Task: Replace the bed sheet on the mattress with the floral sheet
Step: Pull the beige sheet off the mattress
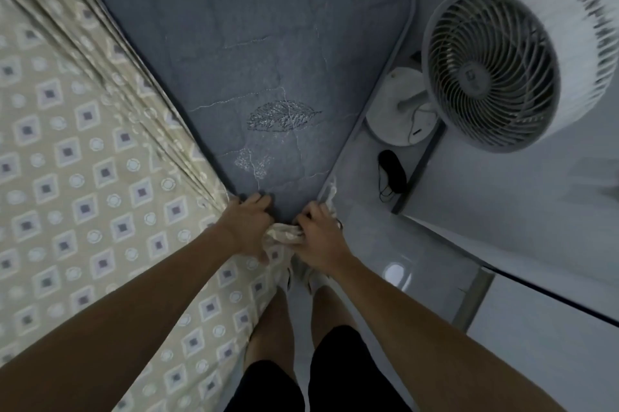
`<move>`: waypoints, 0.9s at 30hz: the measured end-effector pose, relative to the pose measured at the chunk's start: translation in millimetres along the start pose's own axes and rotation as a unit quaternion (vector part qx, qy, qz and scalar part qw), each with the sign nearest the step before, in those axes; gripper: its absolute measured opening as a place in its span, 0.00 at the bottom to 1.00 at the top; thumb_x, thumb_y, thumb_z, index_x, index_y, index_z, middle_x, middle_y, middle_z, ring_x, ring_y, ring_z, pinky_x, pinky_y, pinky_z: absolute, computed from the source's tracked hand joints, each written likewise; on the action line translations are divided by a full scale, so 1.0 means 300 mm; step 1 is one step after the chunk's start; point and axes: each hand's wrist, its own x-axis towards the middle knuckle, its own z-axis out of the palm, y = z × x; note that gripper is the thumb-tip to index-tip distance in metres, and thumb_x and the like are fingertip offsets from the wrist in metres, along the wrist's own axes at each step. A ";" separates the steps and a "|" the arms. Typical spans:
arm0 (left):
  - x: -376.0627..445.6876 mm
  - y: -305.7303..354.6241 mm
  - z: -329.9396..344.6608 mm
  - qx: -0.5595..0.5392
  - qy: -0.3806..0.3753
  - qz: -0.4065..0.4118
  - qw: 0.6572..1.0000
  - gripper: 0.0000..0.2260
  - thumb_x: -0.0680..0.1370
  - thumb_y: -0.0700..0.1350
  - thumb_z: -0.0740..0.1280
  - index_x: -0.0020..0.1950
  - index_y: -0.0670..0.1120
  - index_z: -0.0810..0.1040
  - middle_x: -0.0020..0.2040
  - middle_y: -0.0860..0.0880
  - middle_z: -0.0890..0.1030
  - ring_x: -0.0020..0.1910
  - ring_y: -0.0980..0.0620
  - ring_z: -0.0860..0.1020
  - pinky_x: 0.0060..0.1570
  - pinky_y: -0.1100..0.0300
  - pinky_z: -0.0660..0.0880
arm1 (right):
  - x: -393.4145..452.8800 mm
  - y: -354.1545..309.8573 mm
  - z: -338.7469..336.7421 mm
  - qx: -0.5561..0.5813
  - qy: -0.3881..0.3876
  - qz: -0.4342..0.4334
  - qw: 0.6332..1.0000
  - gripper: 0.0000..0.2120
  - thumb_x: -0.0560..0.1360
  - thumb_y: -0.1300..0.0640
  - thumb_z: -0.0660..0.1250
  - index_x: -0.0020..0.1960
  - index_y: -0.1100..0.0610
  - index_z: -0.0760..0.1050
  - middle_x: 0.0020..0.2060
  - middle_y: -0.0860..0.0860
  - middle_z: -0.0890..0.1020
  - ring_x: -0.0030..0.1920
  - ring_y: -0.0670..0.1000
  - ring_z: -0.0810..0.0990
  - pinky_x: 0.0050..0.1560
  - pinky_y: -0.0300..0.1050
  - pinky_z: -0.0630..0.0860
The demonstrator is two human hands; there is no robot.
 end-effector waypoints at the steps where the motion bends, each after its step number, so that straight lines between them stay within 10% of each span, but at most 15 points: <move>1: 0.000 0.012 0.008 0.006 0.019 0.004 1.000 0.39 0.66 0.73 0.73 0.70 0.53 0.73 0.74 0.49 0.66 0.75 0.47 0.62 0.69 0.47 0.64 | 0.002 0.033 0.014 -0.020 0.006 -0.004 1.000 0.18 0.69 0.40 0.69 0.44 0.56 0.75 0.50 0.53 0.73 0.52 0.56 0.72 0.47 0.54 0.76; 12: -0.079 0.160 0.124 0.010 0.045 -0.020 0.999 0.35 0.65 0.74 0.71 0.65 0.55 0.75 0.63 0.52 0.80 0.67 0.49 0.73 0.69 0.47 0.61 | -0.204 -0.032 0.202 0.040 -0.053 0.021 0.998 0.15 0.81 0.52 0.63 0.66 0.57 0.70 0.55 0.60 0.79 0.53 0.64 0.79 0.45 0.54 0.72; 18: -0.309 0.200 0.186 0.041 -0.051 -0.051 0.997 0.39 0.67 0.74 0.72 0.71 0.56 0.72 0.69 0.51 0.78 0.70 0.47 0.73 0.71 0.47 0.61 | -0.339 -0.226 0.212 0.129 -0.070 0.040 0.988 0.18 0.79 0.42 0.67 0.60 0.53 0.70 0.51 0.57 0.84 0.53 0.64 0.82 0.48 0.53 0.74; 27: -0.362 0.224 0.415 -0.002 0.029 -0.093 0.995 0.49 0.64 0.73 0.74 0.78 0.51 0.63 0.76 0.47 0.64 0.74 0.45 0.64 0.76 0.44 0.58 | -0.398 -0.162 0.355 0.060 -0.033 -0.016 0.998 0.28 0.73 0.40 0.72 0.66 0.56 0.73 0.61 0.55 0.71 0.62 0.58 0.74 0.63 0.56 0.74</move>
